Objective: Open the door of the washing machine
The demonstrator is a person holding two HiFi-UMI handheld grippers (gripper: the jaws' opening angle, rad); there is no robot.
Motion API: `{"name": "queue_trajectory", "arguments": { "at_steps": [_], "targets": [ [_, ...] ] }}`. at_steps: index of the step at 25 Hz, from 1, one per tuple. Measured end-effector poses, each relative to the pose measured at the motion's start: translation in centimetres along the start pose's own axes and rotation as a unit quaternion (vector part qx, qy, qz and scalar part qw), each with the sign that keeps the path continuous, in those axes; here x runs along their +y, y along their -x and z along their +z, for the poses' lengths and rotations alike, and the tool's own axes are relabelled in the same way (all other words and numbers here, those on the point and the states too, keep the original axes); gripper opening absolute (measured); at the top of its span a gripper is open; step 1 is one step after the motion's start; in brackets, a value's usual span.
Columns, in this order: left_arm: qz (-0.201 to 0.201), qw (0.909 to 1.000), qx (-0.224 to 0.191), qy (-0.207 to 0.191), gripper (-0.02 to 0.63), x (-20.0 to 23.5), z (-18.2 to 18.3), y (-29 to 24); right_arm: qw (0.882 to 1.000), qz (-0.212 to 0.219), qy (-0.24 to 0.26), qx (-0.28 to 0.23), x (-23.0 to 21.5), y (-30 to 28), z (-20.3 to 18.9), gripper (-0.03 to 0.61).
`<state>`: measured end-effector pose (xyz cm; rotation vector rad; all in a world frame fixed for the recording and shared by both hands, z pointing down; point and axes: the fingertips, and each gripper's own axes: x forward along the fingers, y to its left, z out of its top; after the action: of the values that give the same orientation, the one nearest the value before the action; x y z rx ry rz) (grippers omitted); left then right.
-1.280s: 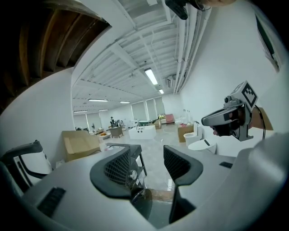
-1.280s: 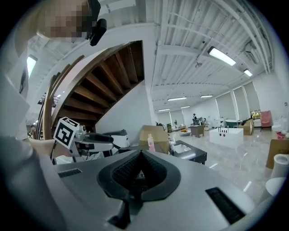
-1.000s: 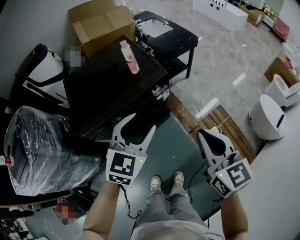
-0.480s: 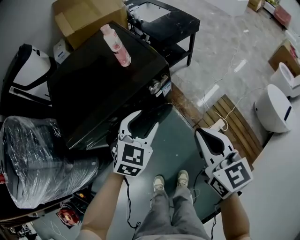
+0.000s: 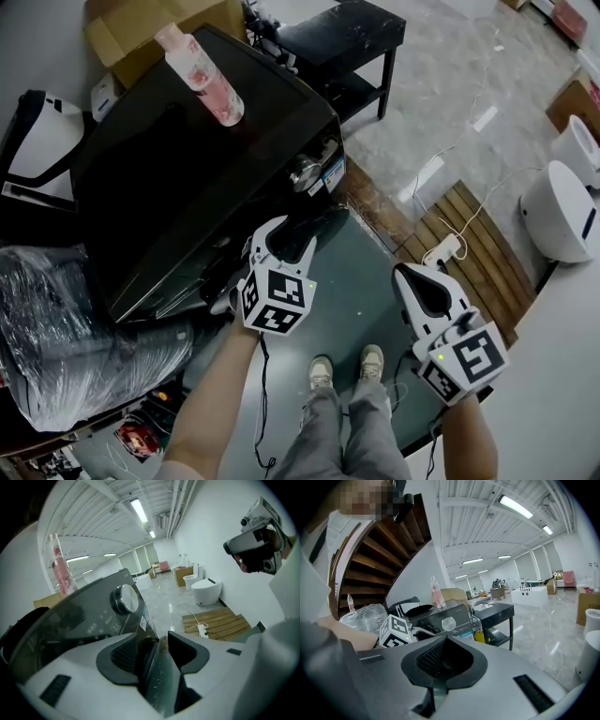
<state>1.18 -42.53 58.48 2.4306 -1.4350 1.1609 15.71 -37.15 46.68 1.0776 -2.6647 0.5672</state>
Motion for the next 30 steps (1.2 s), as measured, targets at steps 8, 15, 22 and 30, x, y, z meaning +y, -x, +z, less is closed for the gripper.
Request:
{"name": "queue_trajectory", "arguments": {
  "at_steps": [8, 15, 22, 30],
  "targets": [
    [-0.017, 0.992, 0.094, -0.082, 0.212, -1.2, -3.9, -4.7, 1.0, 0.002, -0.016, 0.022, -1.4, -1.5, -3.9, 0.028],
    [-0.018, 0.9772, 0.177, -0.116, 0.192, -1.2, -5.8, -6.1, 0.999, 0.003, -0.034, 0.024, -1.7, -1.6, -5.5, 0.028],
    [-0.021, 0.9711, 0.211, -0.109, 0.155, -1.0, -6.2, -6.4, 0.999, 0.004, -0.041, 0.025, -1.7, -1.0, -6.2, 0.028],
    [-0.096, 0.9707, 0.202, -0.087, 0.141, -4.8, -5.9, -4.9, 0.998, 0.001, -0.052, 0.031, -2.1, -0.2, -7.5, 0.028]
  ]
}}
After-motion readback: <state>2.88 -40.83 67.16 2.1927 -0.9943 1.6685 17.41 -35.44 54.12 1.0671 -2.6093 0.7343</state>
